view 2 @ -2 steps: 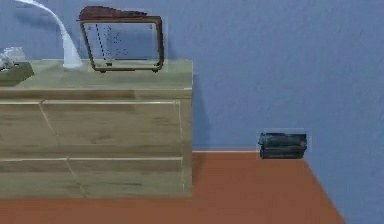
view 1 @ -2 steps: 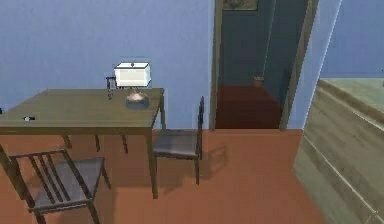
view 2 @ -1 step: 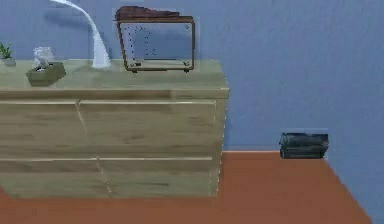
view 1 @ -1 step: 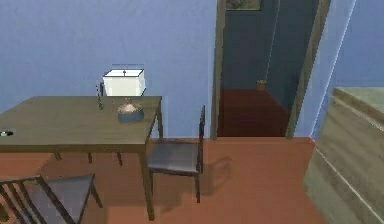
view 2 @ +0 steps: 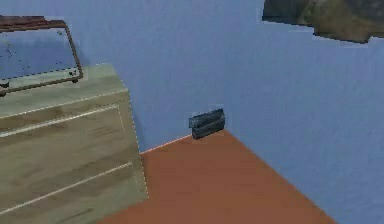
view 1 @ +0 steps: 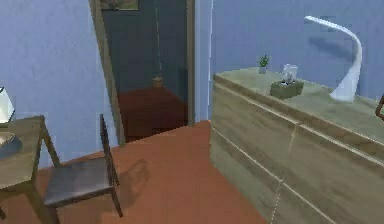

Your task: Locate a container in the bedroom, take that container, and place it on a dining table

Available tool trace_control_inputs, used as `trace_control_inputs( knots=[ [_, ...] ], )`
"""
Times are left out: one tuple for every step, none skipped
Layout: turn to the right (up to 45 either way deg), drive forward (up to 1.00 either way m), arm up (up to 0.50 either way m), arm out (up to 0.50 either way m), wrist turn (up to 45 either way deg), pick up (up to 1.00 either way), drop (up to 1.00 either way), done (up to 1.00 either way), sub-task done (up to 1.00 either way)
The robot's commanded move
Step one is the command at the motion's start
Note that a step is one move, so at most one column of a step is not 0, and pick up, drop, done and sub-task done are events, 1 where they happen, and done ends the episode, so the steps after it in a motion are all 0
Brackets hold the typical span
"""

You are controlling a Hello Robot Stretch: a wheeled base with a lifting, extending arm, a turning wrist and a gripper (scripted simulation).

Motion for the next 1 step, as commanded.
trace_control_inputs(
  knots=[
    [0.0, 0.65, 0.00, 0.00, 0.0, 0.00, 0.00, 0.00, 0.00]
  ],
)
